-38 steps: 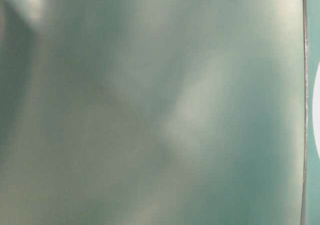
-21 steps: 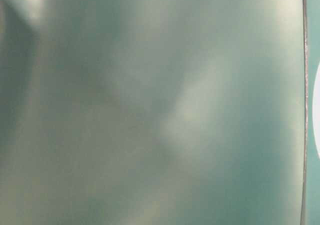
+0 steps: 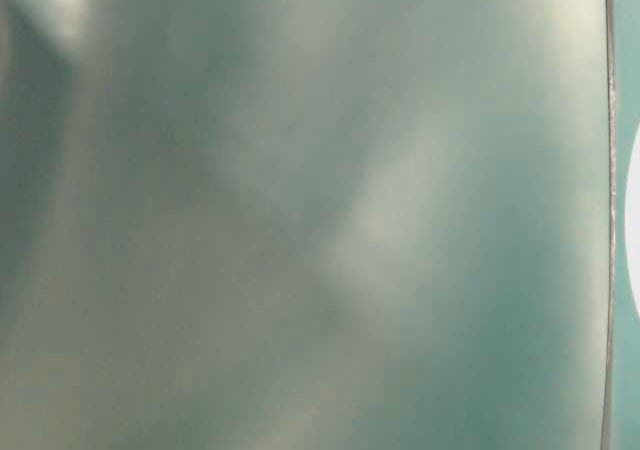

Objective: Scoop the yellow hexagonal prism block from the bowl with a spoon using the right arm.
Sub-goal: 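Move the right gripper toward the pink spoon handle on the spoon rest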

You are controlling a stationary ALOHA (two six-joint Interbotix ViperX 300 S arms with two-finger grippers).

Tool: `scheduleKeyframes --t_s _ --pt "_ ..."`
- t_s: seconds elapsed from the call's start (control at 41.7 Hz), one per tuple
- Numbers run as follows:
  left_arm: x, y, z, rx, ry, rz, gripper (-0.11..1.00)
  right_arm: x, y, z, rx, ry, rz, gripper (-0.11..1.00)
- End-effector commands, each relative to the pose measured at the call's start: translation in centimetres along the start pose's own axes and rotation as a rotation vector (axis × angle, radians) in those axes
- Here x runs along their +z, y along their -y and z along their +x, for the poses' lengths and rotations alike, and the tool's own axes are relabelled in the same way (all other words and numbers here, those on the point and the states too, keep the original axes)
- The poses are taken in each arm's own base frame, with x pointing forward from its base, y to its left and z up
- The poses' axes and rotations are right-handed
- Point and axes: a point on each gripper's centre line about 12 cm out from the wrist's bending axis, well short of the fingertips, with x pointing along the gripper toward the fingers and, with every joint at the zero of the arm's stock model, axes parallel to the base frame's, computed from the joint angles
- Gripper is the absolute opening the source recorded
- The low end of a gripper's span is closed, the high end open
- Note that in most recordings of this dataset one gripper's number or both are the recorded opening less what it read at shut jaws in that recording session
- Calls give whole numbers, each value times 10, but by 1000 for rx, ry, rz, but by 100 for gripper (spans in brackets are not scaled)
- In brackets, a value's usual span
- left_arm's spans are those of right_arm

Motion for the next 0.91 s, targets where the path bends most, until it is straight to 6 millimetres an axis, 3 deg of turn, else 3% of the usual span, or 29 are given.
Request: scheduleKeyframes --t_s 0.0,0.527,0.887 --pt "5 -1 3 2 14 6 0 -8 -2 7 9 -6 12 51" --pt "4 0 2 -1 8 14 0 -86 -14 27 39 -65 116 51" --pt "4 0 2 -1 5 17 0 -122 -31 27 70 -110 158 51"
